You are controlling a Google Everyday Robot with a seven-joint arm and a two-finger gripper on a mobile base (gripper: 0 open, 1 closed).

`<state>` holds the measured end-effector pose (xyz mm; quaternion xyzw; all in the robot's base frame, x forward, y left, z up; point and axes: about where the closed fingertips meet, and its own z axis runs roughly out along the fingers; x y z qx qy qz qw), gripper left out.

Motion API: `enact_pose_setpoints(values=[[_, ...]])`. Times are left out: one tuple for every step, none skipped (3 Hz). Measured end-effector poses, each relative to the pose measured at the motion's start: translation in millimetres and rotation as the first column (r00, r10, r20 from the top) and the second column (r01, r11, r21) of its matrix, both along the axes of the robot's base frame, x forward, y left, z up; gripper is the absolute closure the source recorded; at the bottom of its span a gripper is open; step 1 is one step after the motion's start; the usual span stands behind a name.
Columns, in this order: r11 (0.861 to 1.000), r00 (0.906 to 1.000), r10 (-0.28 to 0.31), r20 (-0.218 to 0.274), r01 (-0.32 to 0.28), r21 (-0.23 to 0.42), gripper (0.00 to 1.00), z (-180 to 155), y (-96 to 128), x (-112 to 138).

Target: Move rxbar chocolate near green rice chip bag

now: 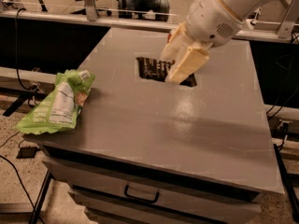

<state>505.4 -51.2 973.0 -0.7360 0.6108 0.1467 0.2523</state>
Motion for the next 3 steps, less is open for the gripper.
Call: enact_pose_setpoints(values=[[0.998,0.9981,0.058,0.021,-0.058,0.029,1.0,11,33,-3],[0.993,0.9942,0.098,0.045,-0.1,0.057,1.0,20,62,-10],[0.994,0.995,0.089,0.045,-0.092,0.066,1.0,18,64,-5]])
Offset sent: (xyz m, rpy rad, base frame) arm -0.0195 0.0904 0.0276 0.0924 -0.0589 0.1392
